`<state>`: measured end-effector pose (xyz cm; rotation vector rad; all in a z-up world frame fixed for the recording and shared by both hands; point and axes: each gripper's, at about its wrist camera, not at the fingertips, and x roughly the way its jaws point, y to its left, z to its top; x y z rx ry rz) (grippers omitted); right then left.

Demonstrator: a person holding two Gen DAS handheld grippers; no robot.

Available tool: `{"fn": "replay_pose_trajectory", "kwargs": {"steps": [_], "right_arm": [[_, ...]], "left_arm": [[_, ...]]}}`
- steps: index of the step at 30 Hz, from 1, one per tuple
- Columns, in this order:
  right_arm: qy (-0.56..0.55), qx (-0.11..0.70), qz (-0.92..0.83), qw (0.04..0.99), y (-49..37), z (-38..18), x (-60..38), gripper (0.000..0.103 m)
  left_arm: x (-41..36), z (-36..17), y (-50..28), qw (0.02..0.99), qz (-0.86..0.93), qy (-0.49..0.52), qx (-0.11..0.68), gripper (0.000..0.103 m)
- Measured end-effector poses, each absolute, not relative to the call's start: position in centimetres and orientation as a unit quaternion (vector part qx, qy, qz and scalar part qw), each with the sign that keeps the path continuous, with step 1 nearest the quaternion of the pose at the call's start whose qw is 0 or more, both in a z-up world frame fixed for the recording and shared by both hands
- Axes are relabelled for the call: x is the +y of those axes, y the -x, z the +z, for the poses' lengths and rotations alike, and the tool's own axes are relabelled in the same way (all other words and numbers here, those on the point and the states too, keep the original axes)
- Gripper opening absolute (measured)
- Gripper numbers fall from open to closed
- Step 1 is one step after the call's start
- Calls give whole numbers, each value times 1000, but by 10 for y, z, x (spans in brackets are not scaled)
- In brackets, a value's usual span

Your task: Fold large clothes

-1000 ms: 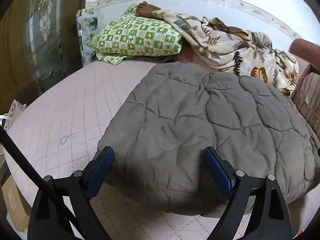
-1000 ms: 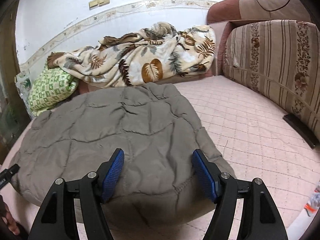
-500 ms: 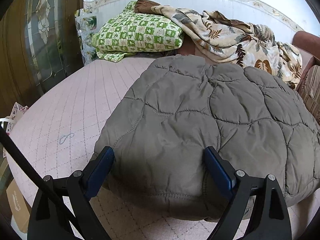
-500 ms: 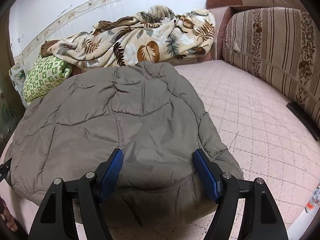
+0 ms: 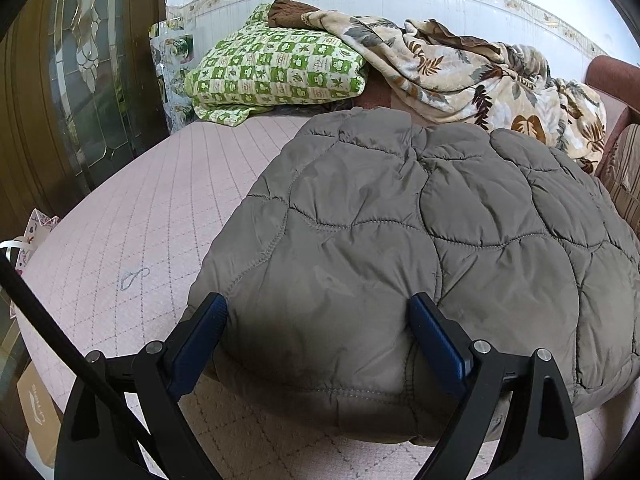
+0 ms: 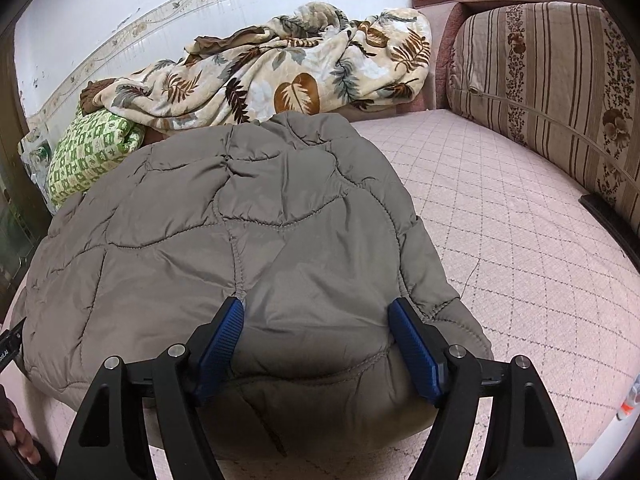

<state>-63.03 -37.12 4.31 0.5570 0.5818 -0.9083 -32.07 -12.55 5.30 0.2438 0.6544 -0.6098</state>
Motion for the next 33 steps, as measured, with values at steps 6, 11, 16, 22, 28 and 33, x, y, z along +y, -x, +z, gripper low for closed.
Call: {"fn": "replay_pose_trajectory", "kwargs": {"steps": [6,11,16,22,28,33], "right_arm": [[-261,274,-427,821,630,43,-371,80],[-261,274,-427,821,630,43,-372,80],[-260,275,-427,821,630,42,-372,80],[-259,275,-428,821,630,42,-371,80],[-259,271,-432,820,630,46,-370,80],[-244,264,-435,825,632,55,-360,80]], "left_arm": [[-126,53,321,895,-294,-118,315,92],[-126,53,321,895,-294,-119,315,92],[-126,52,321,895,-294,-119,315,92],[-126,53,321,895,-294,-119,315,92],[-126,53,321,893,-294,-117,319,92],[-124,55,319,894,-295,-114,318,92]]}}
